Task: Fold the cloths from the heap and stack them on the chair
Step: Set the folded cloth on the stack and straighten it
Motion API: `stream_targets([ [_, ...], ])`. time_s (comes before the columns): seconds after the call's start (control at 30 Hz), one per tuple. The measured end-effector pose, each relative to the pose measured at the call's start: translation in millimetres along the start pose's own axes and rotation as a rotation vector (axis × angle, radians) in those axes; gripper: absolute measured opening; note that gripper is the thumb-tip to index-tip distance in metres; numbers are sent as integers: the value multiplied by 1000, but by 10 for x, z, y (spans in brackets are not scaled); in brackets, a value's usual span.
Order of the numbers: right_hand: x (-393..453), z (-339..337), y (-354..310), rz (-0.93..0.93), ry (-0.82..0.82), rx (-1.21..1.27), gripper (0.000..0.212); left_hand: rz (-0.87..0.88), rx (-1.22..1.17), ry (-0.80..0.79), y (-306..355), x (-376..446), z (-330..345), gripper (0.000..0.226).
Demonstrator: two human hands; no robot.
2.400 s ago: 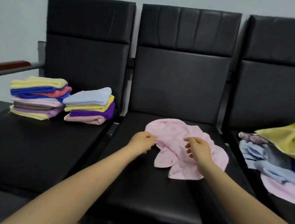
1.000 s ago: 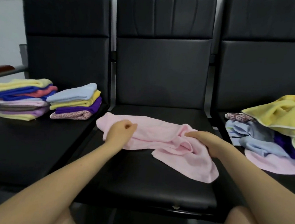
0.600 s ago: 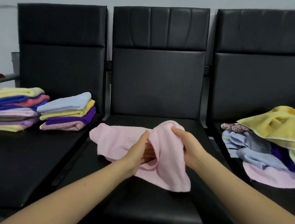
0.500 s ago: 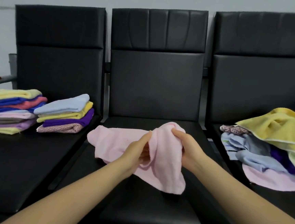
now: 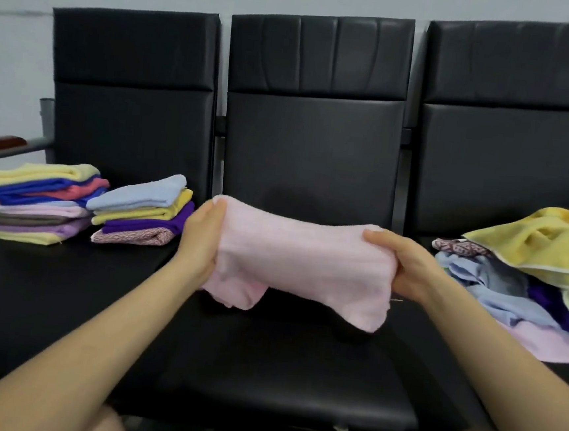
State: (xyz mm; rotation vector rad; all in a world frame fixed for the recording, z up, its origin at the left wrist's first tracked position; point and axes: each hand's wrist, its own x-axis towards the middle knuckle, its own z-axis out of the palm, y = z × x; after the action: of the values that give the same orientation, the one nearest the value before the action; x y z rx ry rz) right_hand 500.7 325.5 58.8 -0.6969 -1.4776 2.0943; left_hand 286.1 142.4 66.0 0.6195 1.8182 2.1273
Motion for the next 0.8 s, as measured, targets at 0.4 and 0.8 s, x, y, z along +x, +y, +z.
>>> stream_targets([
  [0.4, -448, -149, -16, -4, -21, -263, 42, -35, 169, -27, 42, -338, -614, 17],
  [0.8, 1, -2, 390, 124, 296, -1258, 38, -286, 1110, -305, -544, -26, -729, 53],
])
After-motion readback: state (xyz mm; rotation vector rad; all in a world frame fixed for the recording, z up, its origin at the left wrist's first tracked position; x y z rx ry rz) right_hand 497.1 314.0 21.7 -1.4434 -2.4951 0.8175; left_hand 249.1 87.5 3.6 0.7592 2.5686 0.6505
